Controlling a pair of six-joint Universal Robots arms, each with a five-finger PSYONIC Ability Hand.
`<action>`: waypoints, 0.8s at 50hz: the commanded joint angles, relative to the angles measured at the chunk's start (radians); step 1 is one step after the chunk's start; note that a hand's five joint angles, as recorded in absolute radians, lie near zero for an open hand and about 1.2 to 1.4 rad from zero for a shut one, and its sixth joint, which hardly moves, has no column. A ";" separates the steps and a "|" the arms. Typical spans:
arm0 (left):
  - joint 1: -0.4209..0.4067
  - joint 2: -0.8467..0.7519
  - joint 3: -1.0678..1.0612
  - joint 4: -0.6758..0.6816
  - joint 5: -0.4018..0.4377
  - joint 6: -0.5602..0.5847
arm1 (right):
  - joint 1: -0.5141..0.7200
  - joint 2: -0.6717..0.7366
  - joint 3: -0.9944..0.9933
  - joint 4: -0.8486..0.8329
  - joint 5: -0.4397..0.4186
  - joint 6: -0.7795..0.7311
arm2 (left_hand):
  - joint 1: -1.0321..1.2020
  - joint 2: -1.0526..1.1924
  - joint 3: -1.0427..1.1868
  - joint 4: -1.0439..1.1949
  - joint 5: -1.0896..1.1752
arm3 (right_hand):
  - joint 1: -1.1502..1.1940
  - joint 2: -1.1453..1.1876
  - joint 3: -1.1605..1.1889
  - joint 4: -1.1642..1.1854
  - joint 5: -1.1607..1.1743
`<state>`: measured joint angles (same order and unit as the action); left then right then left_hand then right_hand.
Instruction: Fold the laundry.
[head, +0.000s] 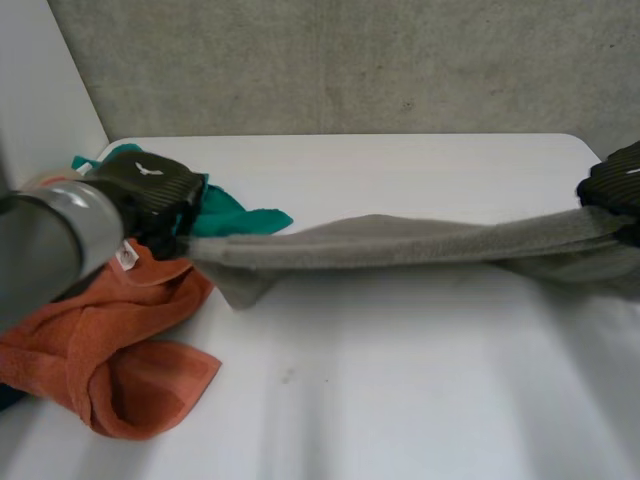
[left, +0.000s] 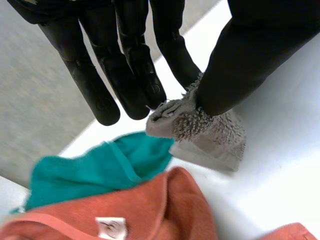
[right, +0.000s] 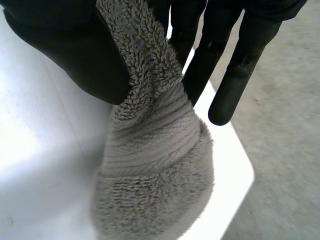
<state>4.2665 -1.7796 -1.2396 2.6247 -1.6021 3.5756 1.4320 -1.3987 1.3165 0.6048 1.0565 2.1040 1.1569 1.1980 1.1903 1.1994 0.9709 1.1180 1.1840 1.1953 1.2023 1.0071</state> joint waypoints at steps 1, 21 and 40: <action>-0.007 -0.266 0.147 0.124 -0.025 -0.003 | 0.073 0.211 -0.080 -0.166 0.039 0.039 | 0.239 0.198 0.206 0.197 0.251 | 0.278 0.212 0.201 0.194 0.215; 0.061 -0.291 0.373 1.034 0.053 -0.216 | 0.168 0.219 -0.119 -1.508 0.160 0.929 | 0.239 0.198 0.206 0.197 0.251 | 0.278 0.212 0.201 0.194 0.215; 0.069 -0.305 -0.259 0.934 0.057 -0.107 | 0.151 0.398 0.147 -0.961 0.010 0.608 | 0.239 0.198 0.206 0.197 0.251 | 0.278 0.212 0.201 0.194 0.215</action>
<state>4.3349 -2.0384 -1.3368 3.5476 -1.5617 3.4161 1.5901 -1.0811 1.4213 -0.6032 1.0743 2.8781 1.1569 1.1996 1.1944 1.2034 0.9822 1.1180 1.1840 1.1964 1.2029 1.0070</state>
